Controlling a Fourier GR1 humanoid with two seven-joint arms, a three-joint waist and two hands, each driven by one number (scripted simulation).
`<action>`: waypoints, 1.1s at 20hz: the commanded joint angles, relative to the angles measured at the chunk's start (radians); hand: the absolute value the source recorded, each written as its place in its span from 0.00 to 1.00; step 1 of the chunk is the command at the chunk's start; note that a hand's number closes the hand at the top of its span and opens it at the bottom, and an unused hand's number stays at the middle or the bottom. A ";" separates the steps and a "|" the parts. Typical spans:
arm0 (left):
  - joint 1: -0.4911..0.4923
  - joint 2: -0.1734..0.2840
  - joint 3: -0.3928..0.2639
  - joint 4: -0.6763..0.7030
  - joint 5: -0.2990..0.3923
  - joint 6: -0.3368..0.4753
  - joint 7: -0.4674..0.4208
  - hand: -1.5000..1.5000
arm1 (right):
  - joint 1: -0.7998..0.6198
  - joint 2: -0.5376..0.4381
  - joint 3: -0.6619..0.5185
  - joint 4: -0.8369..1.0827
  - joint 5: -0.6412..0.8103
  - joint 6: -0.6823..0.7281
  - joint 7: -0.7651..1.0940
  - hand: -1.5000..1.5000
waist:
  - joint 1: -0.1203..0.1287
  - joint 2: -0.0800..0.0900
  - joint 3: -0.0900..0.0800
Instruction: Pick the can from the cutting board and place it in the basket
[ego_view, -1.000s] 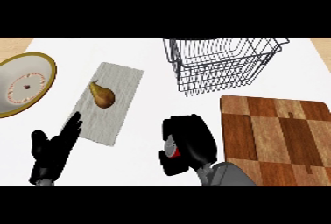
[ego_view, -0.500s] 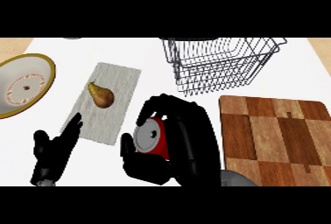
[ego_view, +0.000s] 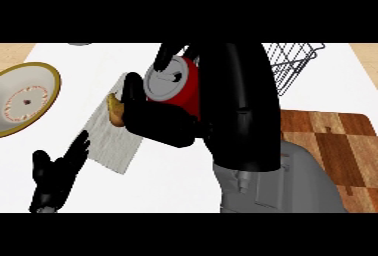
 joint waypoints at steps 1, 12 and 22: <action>0.039 -0.027 -0.020 0.089 -0.013 0.003 0.020 0.50 | -0.156 0.005 -0.149 0.087 -0.032 0.081 0.121 1.00 | -0.004 0.011 -0.013; -0.036 -0.028 -0.001 0.128 -0.005 0.001 0.061 0.50 | -0.232 -0.123 -0.323 0.389 -0.118 0.114 -0.124 1.00 | -0.008 0.021 -0.012; 0.059 -0.004 0.011 0.026 0.003 -0.037 0.059 0.50 | -0.192 -0.086 -0.417 0.625 -0.159 -0.052 -0.331 1.00 | 0.002 0.022 -0.012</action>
